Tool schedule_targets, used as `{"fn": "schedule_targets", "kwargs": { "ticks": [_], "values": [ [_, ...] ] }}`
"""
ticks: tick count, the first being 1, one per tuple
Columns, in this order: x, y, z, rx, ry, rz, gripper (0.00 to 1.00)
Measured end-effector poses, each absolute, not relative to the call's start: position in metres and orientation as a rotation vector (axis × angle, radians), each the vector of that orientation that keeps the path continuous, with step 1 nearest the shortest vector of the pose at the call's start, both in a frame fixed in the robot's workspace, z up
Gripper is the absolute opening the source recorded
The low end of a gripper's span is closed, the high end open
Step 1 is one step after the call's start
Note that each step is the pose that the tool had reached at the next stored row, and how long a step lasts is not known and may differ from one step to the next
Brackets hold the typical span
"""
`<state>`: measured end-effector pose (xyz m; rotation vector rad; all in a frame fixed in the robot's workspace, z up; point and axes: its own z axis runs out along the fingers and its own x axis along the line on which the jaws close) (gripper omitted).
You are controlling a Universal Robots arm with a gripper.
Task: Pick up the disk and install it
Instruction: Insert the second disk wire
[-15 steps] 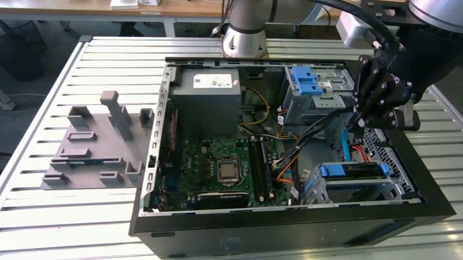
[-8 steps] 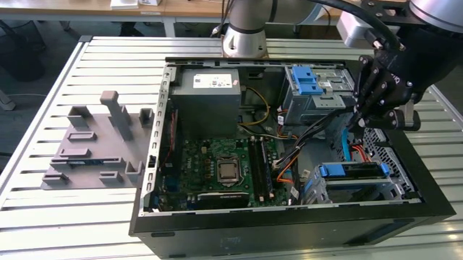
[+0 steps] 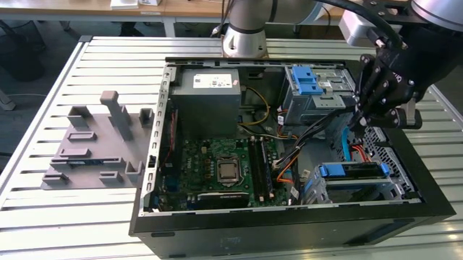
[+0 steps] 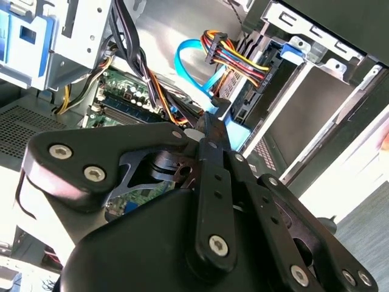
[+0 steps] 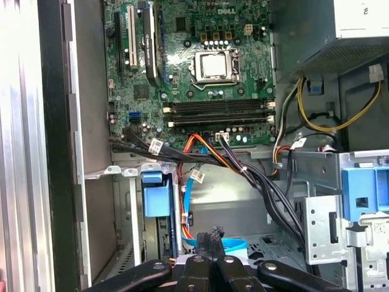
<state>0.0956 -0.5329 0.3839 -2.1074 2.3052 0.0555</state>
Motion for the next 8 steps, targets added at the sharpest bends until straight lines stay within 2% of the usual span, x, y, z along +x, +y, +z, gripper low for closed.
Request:
{"fn": "schedule_targets", "kwargs": {
  "ticks": [8],
  "values": [
    [0.0959,-0.5307,0.3864,-2.109,2.307,0.052,0.11]
  ]
}}
